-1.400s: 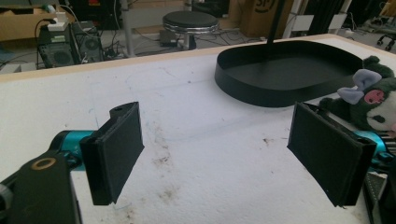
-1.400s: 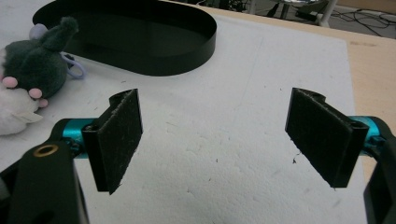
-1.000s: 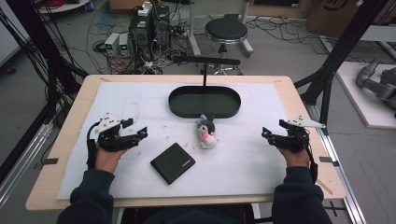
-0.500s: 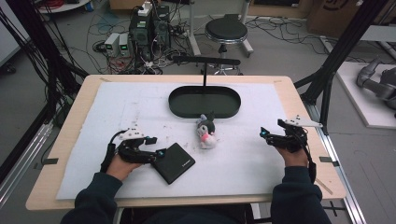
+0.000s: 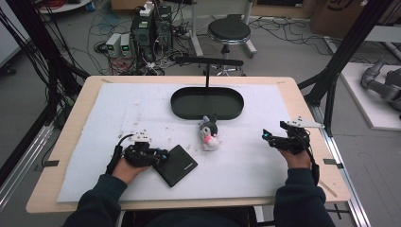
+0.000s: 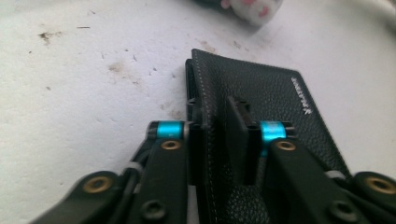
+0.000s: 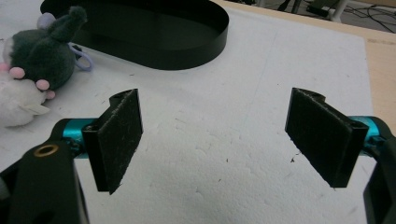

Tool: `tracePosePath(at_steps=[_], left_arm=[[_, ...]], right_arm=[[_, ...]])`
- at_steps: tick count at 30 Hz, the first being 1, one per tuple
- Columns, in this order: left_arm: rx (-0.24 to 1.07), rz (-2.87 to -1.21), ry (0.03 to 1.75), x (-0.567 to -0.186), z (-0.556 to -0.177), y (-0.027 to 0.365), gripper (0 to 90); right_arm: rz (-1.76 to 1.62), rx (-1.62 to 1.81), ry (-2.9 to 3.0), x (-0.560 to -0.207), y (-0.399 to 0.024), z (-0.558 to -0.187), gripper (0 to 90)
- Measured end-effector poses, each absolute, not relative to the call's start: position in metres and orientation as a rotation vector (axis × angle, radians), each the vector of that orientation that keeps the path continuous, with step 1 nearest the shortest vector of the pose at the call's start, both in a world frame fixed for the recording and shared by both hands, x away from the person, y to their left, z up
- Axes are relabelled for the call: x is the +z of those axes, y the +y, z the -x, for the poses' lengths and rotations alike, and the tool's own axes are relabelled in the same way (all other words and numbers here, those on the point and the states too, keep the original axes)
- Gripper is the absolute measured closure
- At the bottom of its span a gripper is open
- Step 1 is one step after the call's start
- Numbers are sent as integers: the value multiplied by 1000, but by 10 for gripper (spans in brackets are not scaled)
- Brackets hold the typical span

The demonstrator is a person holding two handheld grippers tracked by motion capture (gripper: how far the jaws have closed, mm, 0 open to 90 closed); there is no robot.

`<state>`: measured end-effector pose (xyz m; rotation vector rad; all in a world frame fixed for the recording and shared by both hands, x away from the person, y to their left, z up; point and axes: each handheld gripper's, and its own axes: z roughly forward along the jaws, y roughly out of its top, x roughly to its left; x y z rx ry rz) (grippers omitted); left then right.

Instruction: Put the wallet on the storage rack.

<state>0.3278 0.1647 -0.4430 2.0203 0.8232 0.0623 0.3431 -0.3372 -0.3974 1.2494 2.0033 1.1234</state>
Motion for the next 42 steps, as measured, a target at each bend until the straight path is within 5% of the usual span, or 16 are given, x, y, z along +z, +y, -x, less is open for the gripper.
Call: tracePosePath(at_steps=[10, 22, 33, 42], left_arm=[[53, -1897, 827, -426, -329, 177, 853], [408, -1661, 983, -388, -322, 251, 867], [582, -1794, 1011, -369, -318, 257, 870], [578, -1879, 1006, -373, -326, 243, 869]], right_arm=[[-1254, 1120, 2012, -398, -338, -343, 193], [-1284, 1102, 2037, -402, -339, -345, 193], [-1283, 1081, 2048, -404, -339, -346, 193], [-1279, 1076, 2049, -404, -339, -346, 193]])
